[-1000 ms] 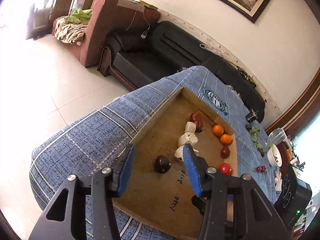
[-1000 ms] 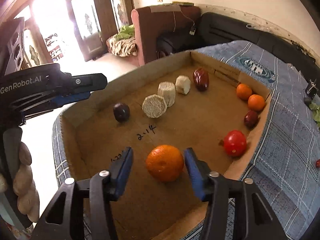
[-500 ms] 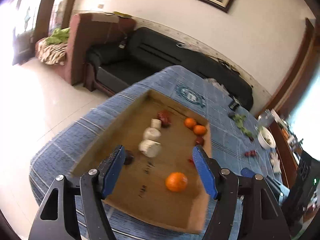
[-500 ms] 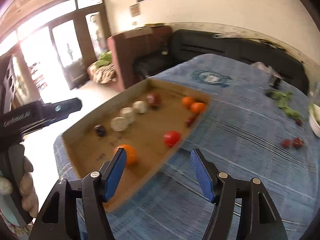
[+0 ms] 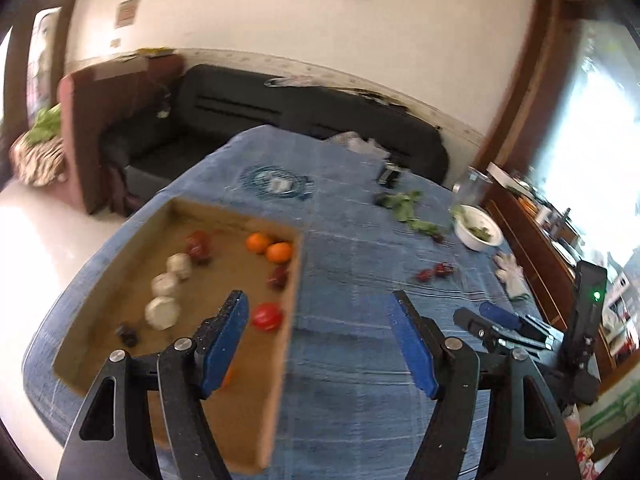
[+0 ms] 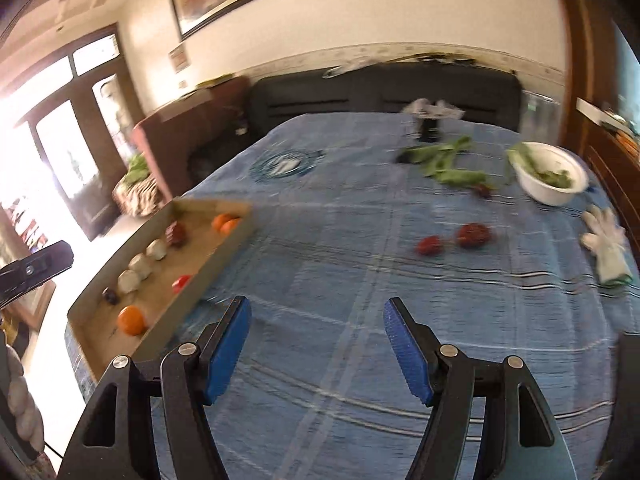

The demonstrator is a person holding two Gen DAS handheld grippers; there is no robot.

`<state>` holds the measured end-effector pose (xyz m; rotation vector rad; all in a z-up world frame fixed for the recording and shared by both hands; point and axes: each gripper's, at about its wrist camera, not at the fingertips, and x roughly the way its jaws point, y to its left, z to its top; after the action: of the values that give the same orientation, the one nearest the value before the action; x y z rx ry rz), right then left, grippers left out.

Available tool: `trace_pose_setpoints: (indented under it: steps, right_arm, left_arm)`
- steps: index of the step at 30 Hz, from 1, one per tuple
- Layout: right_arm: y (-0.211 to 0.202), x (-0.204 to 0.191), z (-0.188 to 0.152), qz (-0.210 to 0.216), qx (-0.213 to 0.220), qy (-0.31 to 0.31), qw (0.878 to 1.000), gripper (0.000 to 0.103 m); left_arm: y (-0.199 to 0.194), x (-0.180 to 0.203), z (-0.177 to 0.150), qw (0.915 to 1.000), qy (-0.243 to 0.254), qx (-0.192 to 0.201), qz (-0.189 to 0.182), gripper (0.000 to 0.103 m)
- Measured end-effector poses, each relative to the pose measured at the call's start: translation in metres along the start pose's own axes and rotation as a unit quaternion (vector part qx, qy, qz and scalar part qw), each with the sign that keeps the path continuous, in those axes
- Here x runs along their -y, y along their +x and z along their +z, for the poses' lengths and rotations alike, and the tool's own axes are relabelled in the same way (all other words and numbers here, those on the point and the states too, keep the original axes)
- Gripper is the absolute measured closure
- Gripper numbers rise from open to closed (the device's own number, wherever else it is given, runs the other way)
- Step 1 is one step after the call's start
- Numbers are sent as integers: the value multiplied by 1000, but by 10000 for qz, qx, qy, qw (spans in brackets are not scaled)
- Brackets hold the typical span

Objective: Organize fruits
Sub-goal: 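Move both open tools back toward the last red dates on the tablecloth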

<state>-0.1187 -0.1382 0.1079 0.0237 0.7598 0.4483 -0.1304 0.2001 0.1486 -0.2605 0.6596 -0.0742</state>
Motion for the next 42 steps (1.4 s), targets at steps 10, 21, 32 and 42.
trace_pose_setpoints:
  steps: [10,21,32,42]
  right_arm:
    - [-59,140,39,-1267,372,772,9882,28]
    - [3,188,37,-669,23,1866,9802,27]
    - [88,168,36,-339,-431,1618,9853,45]
    - [126,170,40,-103,-482,1892,9807,45]
  left_arm:
    - [34,72,33,9958,702,-154,-562,28]
    - [119,97,15,9904,799,-974,-571,26]
    - [211,133,-1,9762,1516,-1352,-758,52]
    - [282,157,-4,9675,1767,-1623,-804,52]
